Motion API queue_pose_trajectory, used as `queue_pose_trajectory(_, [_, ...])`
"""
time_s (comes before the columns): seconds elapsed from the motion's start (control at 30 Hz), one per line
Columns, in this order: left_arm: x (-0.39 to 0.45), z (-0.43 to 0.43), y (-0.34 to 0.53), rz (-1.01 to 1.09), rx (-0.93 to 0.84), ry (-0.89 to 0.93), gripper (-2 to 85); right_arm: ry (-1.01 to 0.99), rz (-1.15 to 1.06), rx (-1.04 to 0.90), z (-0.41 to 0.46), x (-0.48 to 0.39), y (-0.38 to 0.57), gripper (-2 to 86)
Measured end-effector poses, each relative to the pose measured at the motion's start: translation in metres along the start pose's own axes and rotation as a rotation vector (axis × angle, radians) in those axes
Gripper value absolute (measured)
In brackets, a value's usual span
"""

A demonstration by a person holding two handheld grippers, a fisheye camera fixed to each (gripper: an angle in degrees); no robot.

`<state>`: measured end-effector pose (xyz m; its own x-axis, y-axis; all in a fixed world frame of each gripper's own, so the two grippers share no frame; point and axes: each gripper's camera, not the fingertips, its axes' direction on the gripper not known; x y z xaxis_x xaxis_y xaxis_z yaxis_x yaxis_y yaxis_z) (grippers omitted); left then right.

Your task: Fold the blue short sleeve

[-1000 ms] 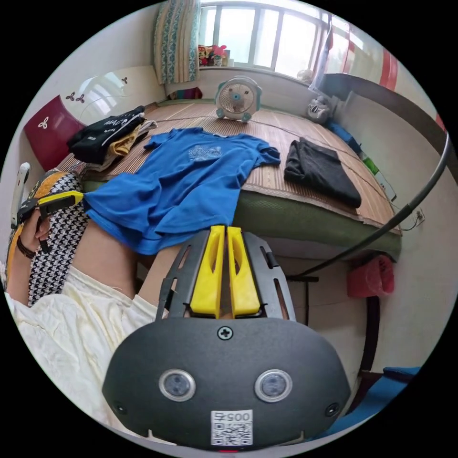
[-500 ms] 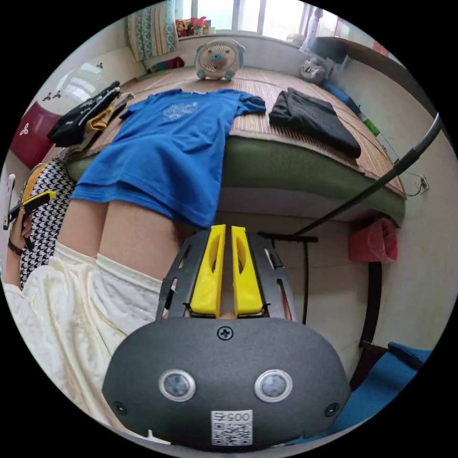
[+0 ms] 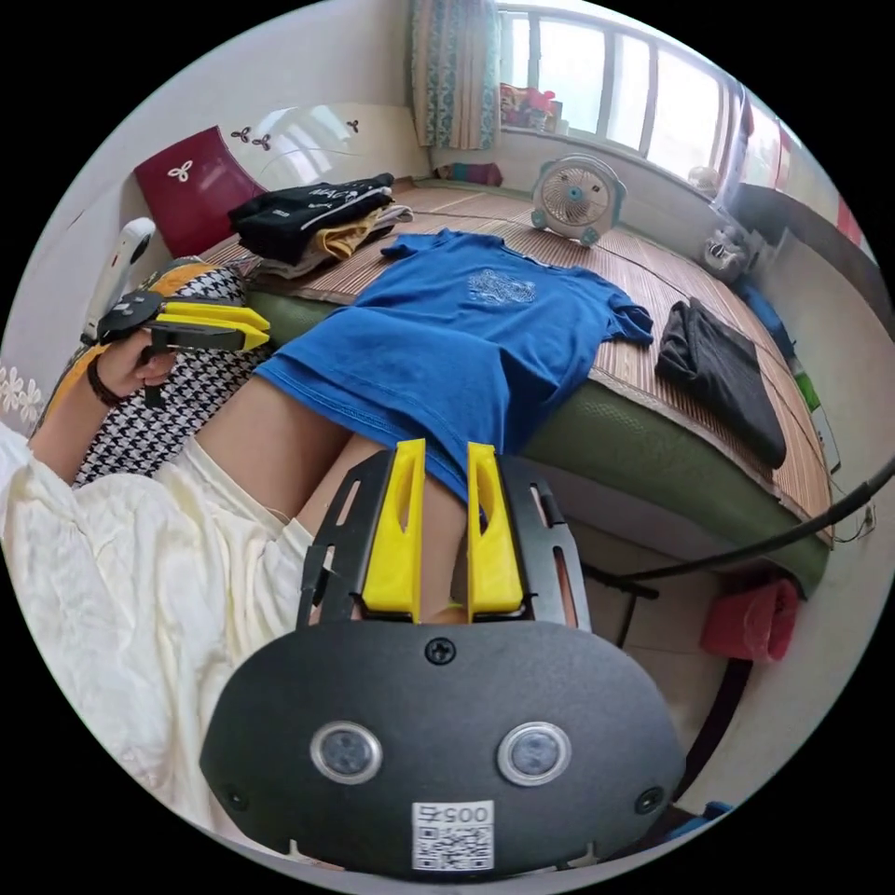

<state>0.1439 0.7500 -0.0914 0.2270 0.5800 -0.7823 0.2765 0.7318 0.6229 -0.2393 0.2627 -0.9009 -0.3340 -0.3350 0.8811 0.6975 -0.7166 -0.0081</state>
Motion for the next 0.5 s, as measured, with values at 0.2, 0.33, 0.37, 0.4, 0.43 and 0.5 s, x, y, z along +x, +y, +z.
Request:
queue_pose_trajectory(0.2, [0.017,0.006,-0.007,0.052,0.001,0.014,7.9,0.043,0.000,-0.004,0.010,-0.012,-0.006,6.5])
queue_pose_trajectory(0.33, [0.026,0.011,-0.010,0.080,-0.018,-0.002,8.0,0.056,-0.001,-0.019,0.017,-0.016,-0.011,5.2])
queue_pose_trajectory(0.37, [0.027,0.012,-0.011,0.083,-0.020,-0.006,8.0,0.068,-0.006,-0.022,0.018,-0.017,-0.012,5.1])
queue_pose_trajectory(0.4, [0.029,0.013,-0.012,0.089,-0.023,-0.013,8.1,0.077,-0.004,-0.025,0.019,-0.018,-0.013,5.1])
queue_pose_trajectory(0.43, [0.030,0.013,-0.012,0.092,-0.023,-0.018,8.0,0.096,0.004,-0.032,0.021,-0.019,-0.015,4.9])
queue_pose_trajectory(0.5, [0.032,0.013,-0.013,0.095,-0.021,-0.023,8.0,0.114,0.017,-0.031,0.021,-0.021,-0.016,4.5])
